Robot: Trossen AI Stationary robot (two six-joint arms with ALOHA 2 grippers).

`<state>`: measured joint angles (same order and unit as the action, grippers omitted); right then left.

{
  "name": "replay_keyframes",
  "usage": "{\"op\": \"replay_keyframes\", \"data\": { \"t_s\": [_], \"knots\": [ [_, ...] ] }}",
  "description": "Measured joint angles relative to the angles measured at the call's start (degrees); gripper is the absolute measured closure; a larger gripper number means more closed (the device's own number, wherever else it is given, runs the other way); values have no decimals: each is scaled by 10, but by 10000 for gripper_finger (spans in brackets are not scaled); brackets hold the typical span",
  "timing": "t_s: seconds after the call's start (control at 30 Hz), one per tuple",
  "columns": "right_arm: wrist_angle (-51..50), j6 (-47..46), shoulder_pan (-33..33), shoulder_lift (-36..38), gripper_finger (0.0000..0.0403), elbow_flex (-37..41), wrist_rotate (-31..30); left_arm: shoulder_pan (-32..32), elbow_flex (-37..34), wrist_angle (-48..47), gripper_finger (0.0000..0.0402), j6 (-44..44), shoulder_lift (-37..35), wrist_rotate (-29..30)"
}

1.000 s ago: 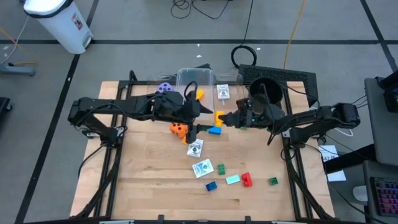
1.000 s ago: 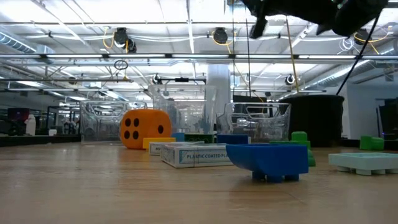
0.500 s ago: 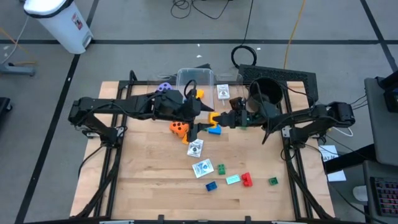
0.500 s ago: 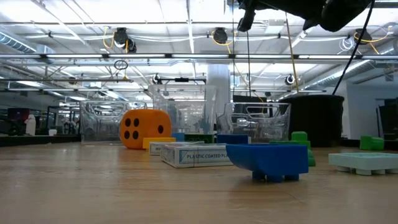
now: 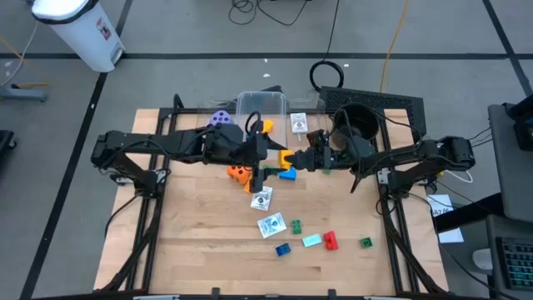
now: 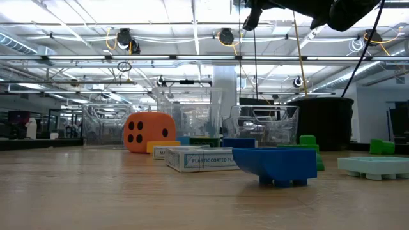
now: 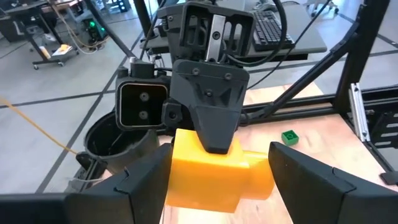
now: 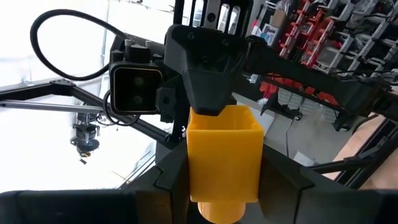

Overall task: Pick & Place Toys
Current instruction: Put the yellow one stud game piece into the middle transparent bin

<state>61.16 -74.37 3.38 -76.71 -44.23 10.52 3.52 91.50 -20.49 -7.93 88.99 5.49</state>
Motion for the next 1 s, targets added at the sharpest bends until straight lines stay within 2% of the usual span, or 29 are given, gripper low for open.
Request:
{"op": "replay_keyframes", "data": {
  "t_s": [0.5, 0.6, 0.83, 1.0],
  "knots": [
    [1, -14, 0, 0, 268, 0, -2, -2, 1, -9, 135, 10, 9, 26],
    [-1, -14, 0, 0, 268, 0, 0, -1, 1, -12, 153, 14, 12, 27],
    [-5, -17, 0, 0, 268, 0, 2, -2, 1, -17, 231, 10, 16, 28],
    [-6, -17, 0, 0, 268, 0, 2, -2, 1, -19, 237, 10, 16, 26]
  ]
}}
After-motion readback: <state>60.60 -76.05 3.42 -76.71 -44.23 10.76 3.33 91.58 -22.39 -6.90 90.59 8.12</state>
